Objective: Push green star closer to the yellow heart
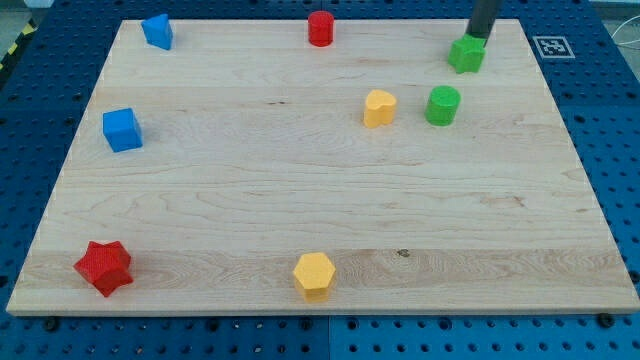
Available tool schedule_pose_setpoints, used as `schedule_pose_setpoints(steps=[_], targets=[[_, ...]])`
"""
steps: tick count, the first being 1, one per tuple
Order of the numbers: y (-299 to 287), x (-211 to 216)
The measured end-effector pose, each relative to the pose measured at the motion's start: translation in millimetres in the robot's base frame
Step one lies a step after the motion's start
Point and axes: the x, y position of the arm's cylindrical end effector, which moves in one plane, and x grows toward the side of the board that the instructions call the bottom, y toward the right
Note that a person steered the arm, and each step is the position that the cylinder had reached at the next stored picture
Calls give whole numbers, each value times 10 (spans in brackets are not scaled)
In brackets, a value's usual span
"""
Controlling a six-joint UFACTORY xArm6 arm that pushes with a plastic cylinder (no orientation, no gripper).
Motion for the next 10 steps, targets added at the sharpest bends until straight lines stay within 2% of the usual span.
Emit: schedule_pose_setpoints(steps=[4, 6, 8, 9, 10], targets=[[30, 436], [-427, 624], [-31, 732], [-21, 785], [-290, 784]])
